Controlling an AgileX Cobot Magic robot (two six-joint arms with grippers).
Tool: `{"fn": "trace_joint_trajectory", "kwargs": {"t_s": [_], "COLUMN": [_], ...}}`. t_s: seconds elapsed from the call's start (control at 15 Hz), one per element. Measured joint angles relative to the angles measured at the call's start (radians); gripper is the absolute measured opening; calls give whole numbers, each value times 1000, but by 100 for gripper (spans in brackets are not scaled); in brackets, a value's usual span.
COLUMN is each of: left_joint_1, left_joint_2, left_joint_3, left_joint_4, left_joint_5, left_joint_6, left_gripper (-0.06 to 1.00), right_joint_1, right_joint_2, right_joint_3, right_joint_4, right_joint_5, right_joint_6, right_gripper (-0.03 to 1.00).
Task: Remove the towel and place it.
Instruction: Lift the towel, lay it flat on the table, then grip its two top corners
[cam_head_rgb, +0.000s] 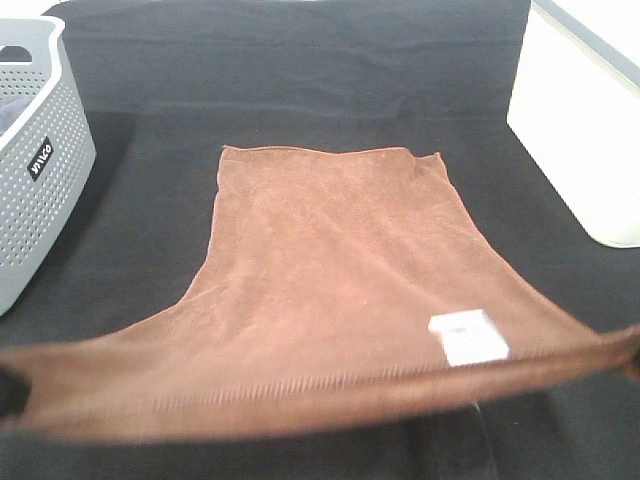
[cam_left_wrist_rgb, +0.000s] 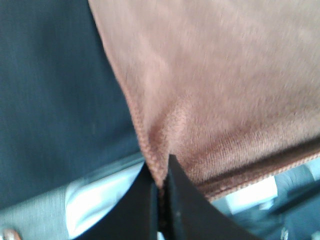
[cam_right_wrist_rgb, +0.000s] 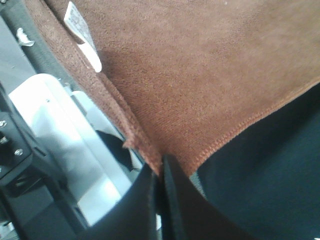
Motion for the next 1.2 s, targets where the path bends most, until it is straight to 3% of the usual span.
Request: {"fn": "trace_joint_trajectory", "kwargs": {"t_s": [0.4,0.73,0.87,1.13,1.2], "left_joint_1": [0,5,8,11,11], "left_joint_2": [-4,-4,-6,-23,-23], "left_joint_3": [59,74,79,89,90], "left_joint_4": [-104,-181,-215,-288,-307], "left_joint_5": [148,241,277,364,371], "left_joint_6": [149,227,294,469,487], "left_gripper": [0,0,0,0,0], "right_joint_1": [0,0,0,-4,-4], "right_joint_2": [-93,-191,-198,-198,-198], "right_joint_3": [191,210,217,217,217], "right_joint_4": [30,23,31,131,151], "right_joint_5": [1,5,9,3,2], "right_joint_6": [-160,-202,-313,-702,-719], "right_gripper": [0,0,0,0,0]}}
